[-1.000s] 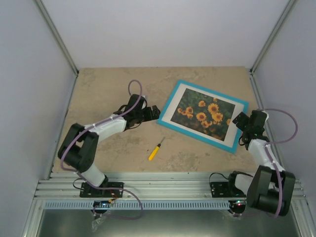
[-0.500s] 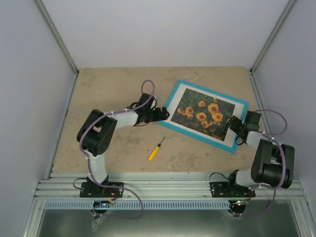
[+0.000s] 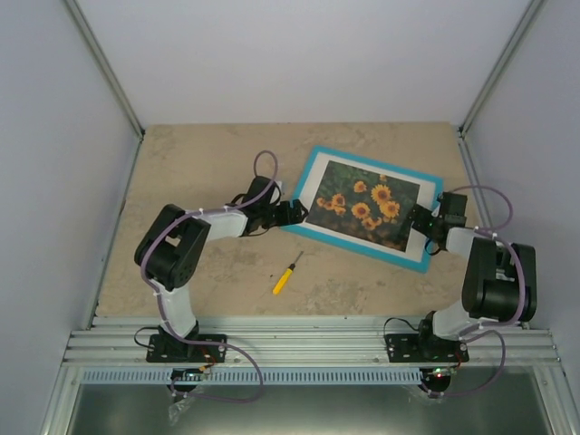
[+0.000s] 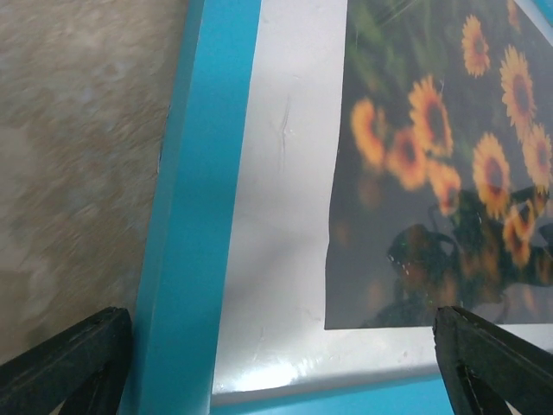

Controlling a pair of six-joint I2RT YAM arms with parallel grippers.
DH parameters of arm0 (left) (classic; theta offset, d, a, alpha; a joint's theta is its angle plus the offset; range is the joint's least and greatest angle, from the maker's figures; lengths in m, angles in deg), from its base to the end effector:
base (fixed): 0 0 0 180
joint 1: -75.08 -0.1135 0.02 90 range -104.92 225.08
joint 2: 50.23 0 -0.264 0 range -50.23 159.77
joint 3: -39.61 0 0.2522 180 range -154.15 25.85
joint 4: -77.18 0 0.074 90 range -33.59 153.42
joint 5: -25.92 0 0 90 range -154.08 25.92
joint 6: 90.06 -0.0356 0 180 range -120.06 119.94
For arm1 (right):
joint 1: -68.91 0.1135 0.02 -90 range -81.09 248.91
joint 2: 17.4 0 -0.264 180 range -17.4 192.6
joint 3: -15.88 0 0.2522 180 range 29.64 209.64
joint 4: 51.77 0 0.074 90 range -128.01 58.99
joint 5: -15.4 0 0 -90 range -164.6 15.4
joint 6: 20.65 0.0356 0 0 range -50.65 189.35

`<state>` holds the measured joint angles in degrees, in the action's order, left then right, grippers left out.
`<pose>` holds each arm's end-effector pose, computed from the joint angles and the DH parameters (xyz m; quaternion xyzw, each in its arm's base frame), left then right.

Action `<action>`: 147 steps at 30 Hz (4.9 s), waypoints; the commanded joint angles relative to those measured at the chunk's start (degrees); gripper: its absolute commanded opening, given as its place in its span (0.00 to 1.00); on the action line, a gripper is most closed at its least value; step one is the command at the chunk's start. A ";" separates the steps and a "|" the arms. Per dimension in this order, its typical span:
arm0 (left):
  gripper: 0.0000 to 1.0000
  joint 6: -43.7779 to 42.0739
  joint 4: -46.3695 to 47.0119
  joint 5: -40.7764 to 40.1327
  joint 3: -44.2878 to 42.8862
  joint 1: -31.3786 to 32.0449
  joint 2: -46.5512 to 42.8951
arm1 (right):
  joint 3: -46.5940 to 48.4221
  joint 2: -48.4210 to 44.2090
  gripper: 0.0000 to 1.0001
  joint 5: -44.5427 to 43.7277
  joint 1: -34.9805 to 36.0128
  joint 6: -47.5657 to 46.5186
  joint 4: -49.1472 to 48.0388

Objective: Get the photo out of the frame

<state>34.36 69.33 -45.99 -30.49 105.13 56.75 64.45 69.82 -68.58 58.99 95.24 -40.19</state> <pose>0.3194 -0.1976 0.1387 0.0257 0.9131 -0.3255 0.2441 0.2707 -0.0435 0.1356 0.2717 0.8991 0.0961 0.3295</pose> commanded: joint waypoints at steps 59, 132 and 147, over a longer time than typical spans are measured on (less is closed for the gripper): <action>0.51 -8.00 -14.75 -22.32 1.33 -8.25 -5.90 | 12.01 1.08 0.98 -2.22 37.24 -17.61 2.51; 0.08 -7.45 -20.03 -17.05 -2.58 -8.25 -17.62 | 11.03 26.70 0.56 -53.73 65.56 -75.84 -41.02; 0.33 -4.35 -18.74 -19.66 -0.83 -8.33 -23.80 | 9.15 23.12 0.01 -56.06 64.98 -81.88 -48.34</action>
<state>27.63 46.73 -66.32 -31.23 96.78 38.04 74.96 95.74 -123.27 124.32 10.48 -83.66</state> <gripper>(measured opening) 0.284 0.216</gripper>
